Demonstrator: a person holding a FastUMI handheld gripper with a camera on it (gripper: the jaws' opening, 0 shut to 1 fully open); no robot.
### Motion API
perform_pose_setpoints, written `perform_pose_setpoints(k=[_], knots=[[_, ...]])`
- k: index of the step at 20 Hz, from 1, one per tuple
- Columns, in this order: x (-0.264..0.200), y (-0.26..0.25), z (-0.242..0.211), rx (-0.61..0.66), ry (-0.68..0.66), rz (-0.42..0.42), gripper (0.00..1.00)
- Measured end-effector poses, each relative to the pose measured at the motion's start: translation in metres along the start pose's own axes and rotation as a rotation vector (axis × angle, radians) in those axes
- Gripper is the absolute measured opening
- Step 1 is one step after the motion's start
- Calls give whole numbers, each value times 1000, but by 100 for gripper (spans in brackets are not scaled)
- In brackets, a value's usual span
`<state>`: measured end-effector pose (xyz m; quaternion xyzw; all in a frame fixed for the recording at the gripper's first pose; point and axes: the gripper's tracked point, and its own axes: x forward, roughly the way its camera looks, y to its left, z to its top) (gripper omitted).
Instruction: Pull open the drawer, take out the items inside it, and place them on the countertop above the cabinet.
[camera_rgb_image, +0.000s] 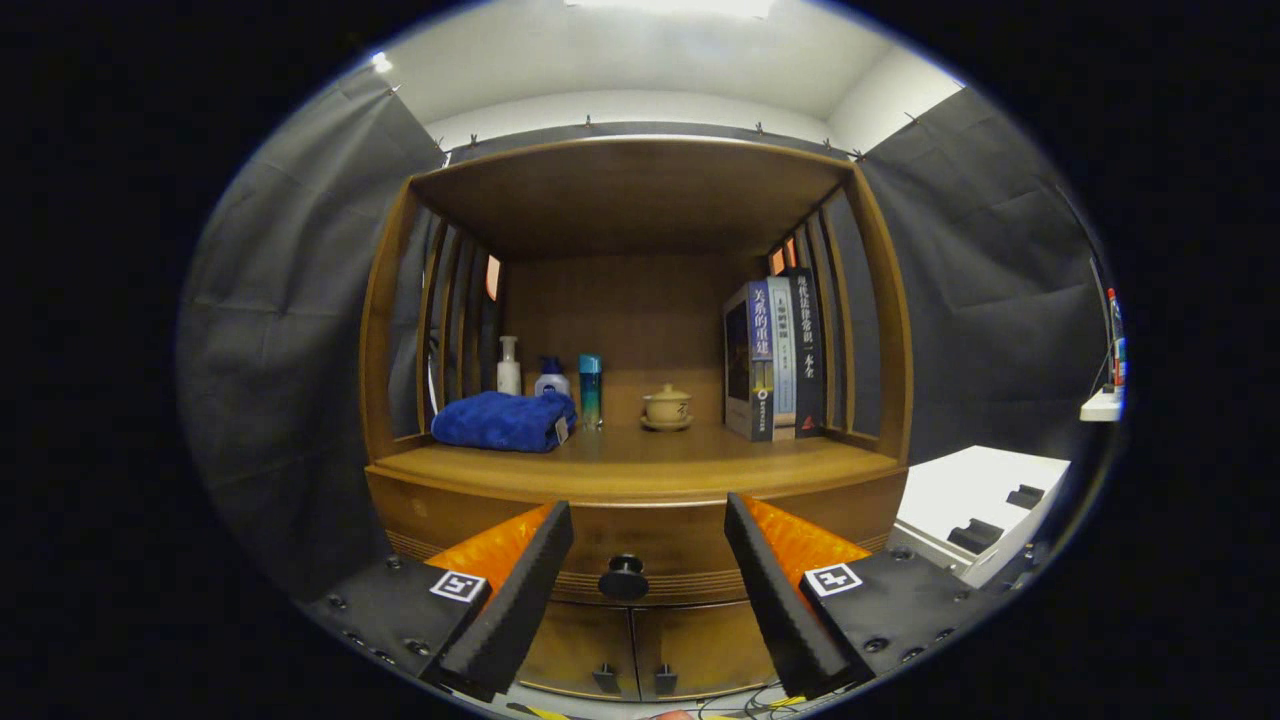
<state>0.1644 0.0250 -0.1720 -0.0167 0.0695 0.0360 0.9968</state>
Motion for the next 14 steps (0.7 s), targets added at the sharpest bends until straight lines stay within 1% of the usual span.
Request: perform_pose_setpoints(k=[3,6,12,14], knots=[[17,4,-30,-14,55,-1,100],[35,11,-56,5,101,8,100],[79,12,-94,44,187,-10,73],[83,8,-97,30,169,-32,65]])
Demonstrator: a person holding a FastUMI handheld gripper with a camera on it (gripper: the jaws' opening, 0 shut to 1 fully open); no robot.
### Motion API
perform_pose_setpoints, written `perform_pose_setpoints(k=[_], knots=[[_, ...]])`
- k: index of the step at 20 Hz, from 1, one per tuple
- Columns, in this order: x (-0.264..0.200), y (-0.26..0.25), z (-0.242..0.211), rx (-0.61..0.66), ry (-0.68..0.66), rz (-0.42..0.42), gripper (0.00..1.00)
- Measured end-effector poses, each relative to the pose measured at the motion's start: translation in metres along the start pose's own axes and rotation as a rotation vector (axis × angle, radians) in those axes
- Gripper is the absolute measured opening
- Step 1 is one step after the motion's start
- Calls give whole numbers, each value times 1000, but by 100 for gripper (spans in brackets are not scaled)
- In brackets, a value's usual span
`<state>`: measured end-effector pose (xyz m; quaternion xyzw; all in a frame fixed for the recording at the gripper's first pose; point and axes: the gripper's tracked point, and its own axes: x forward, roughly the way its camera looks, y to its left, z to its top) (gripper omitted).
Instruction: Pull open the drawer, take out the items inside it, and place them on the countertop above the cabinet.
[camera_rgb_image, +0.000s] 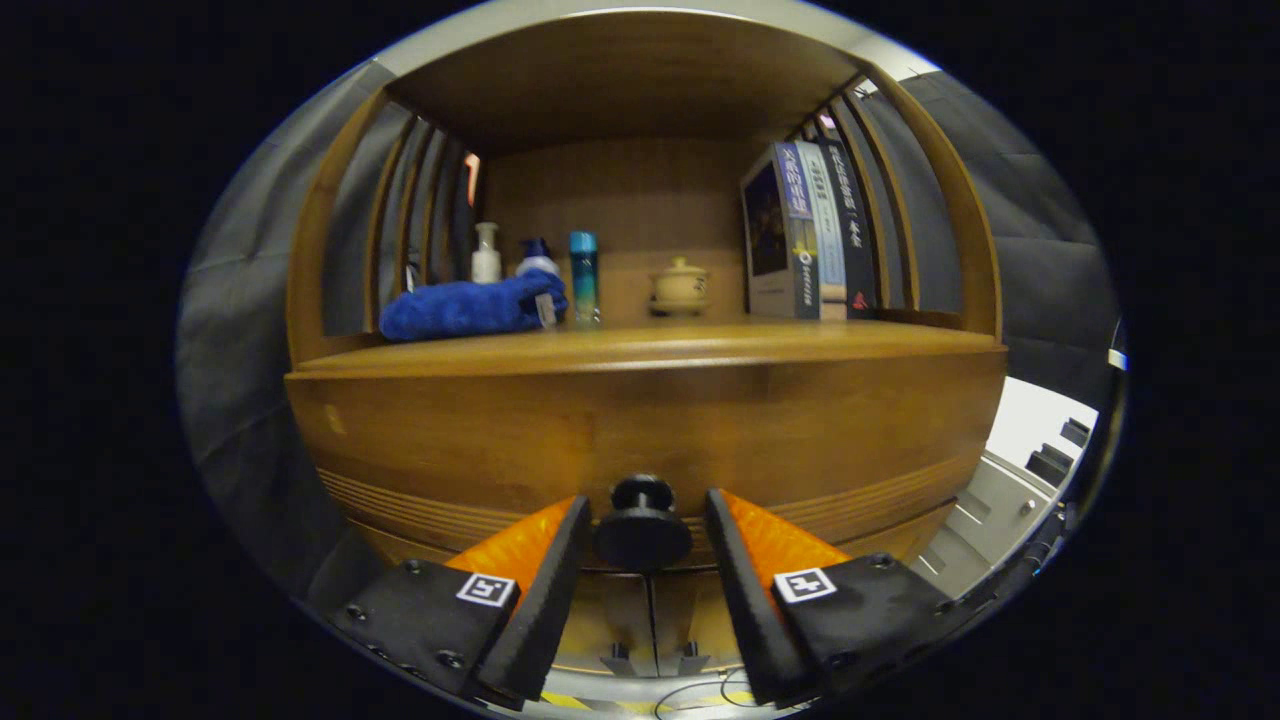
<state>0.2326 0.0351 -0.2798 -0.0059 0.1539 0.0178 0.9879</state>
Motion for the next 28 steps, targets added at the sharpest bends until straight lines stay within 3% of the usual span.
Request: perform_pose_setpoints(k=[3,7,9,12,18,20,22,26,28], knots=[[1,5,-15,2,27,-5,51],[1,-11,-47,91,93,-78,24],[-4,-12,-52,123,72,-46,10],[-21,-21,-45,93,37,-30,39],[-30,-15,14,40,-100,4,98],[-21,-9,17,22,-88,18,97],[-15,1,8,27,-33,40,81],[-14,0,14,25,-59,30,48],[-15,0,13,33,-50,41,42]])
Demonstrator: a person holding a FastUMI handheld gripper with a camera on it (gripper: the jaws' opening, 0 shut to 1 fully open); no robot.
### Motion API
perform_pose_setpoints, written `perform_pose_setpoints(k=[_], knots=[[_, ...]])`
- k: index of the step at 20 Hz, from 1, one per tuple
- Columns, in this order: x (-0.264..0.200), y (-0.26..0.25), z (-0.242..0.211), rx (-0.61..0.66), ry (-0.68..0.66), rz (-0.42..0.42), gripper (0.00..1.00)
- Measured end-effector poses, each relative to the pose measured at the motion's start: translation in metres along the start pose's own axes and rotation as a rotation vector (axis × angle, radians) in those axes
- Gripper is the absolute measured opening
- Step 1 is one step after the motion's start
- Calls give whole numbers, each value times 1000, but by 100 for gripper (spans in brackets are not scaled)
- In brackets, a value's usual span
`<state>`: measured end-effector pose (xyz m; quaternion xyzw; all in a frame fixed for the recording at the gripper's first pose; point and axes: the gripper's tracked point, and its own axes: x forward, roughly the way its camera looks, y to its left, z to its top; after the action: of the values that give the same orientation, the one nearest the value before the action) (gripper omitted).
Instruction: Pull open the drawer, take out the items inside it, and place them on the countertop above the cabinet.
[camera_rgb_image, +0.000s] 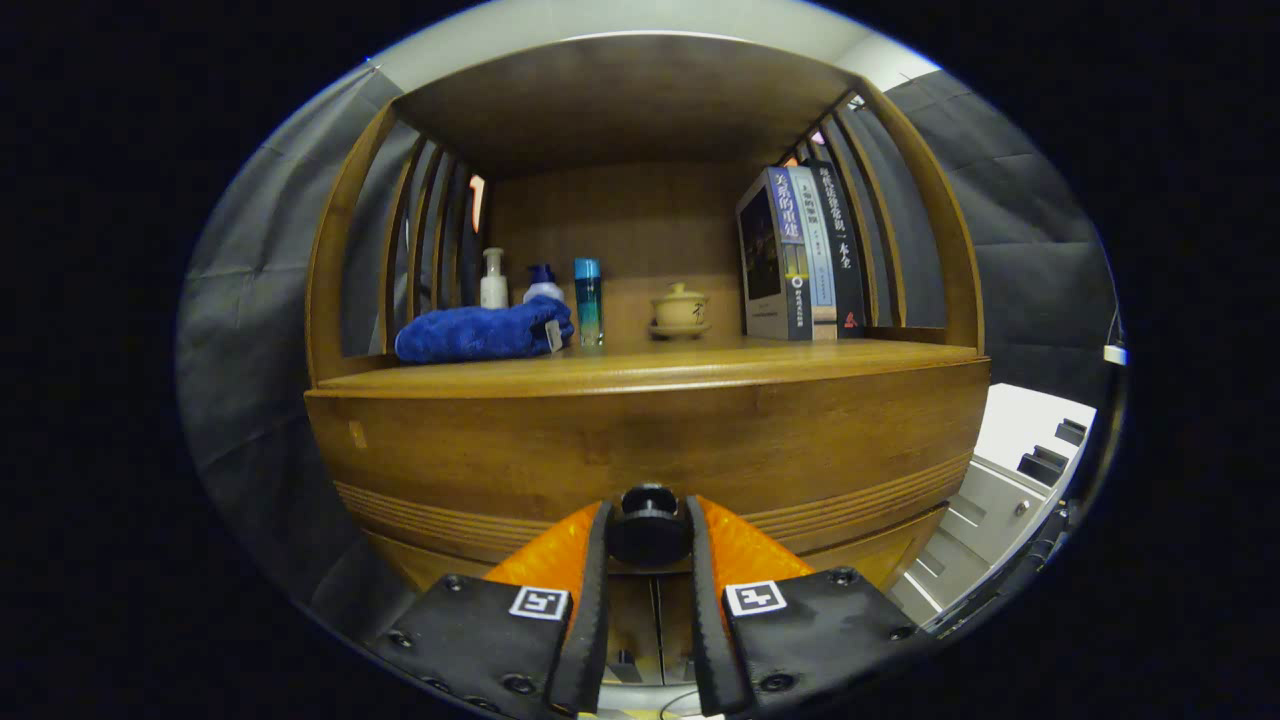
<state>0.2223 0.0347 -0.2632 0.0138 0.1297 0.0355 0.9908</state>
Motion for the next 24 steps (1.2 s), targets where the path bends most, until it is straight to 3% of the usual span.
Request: perform_pose_setpoints(k=[6,13,24], knots=[[-17,1,-3,11,25,-1,37],[-84,1,-8,1,35,15,37],[-151,1,-20,-27,80,17,36]])
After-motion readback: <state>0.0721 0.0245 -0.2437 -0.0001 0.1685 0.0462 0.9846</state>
